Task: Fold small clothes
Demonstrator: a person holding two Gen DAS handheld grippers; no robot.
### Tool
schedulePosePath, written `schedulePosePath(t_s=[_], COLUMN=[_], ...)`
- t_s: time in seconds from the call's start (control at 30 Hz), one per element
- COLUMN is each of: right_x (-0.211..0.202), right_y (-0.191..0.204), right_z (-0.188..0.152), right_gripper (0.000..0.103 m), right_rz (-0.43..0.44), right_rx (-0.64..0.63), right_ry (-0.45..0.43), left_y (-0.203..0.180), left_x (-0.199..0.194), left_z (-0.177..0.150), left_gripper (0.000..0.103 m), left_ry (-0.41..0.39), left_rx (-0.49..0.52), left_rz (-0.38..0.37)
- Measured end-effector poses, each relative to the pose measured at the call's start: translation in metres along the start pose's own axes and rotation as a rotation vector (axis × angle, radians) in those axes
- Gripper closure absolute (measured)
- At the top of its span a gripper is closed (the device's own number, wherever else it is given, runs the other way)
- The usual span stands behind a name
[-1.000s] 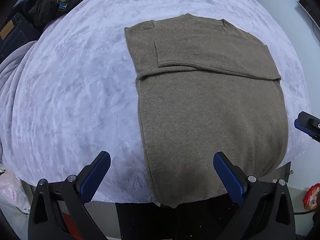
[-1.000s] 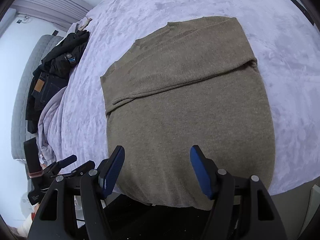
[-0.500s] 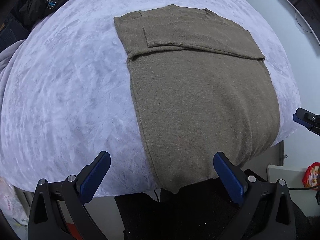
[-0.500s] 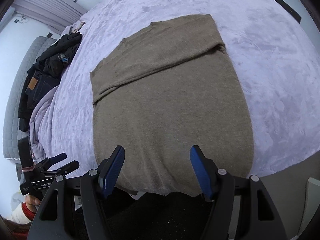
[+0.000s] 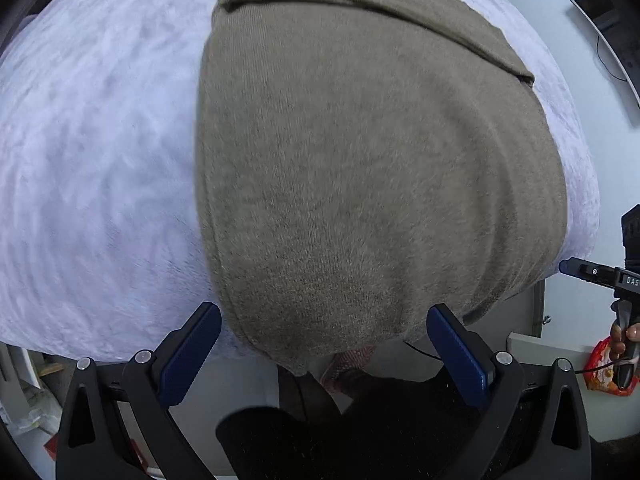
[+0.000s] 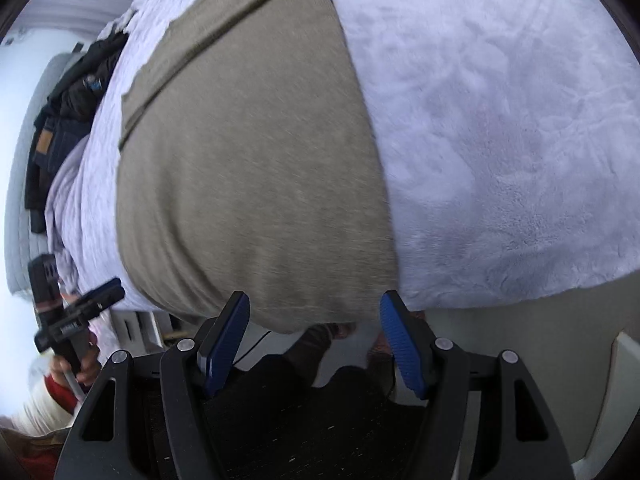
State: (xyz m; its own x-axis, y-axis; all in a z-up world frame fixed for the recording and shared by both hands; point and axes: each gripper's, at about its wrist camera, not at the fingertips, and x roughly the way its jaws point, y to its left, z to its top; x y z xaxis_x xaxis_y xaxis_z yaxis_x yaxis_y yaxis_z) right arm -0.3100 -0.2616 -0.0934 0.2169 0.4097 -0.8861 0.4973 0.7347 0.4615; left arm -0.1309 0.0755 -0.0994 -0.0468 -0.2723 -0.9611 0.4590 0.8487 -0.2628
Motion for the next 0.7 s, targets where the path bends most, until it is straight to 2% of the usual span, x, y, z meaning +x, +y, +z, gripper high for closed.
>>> schedulePosePath(t_s=[0.1, 0.23, 0.4, 0.5, 0.7], right_x=[0.02, 0.039, 0.052, 0.065, 0.079], right_y=[-0.015, -0.019, -0.011, -0.01, -0.021], right_z=[0.002, 0.004, 0.005, 0.003, 0.006], right_gripper=[0.032, 0.032, 0.03, 0.03, 0.033], right_rz=[0.015, 0.084, 0.158, 0.201, 0.299], right_rx=[-0.044, -0.114, -0.208, -0.212, -0.13], right_ry=[0.022, 0.048, 0.086, 0.097, 0.114], left_y=[0.004, 0.012, 0.005, 0.005, -0.007], left_x=[0.01, 0.02, 0.026, 0.028, 0.038], left_z=[-0.007, -0.014, -0.018, -0.022, -0.027], left_gripper=[0.0, 0.0, 0.0, 0.0, 0.001], left_ry=[-0.018, -0.024, -0.036, -0.033, -0.005], left_rx=[-0.019, -0.045, 0.001, -0.002, 0.008], left_rz=[-0.007, -0.051, -0.054, -0.113, -0.166])
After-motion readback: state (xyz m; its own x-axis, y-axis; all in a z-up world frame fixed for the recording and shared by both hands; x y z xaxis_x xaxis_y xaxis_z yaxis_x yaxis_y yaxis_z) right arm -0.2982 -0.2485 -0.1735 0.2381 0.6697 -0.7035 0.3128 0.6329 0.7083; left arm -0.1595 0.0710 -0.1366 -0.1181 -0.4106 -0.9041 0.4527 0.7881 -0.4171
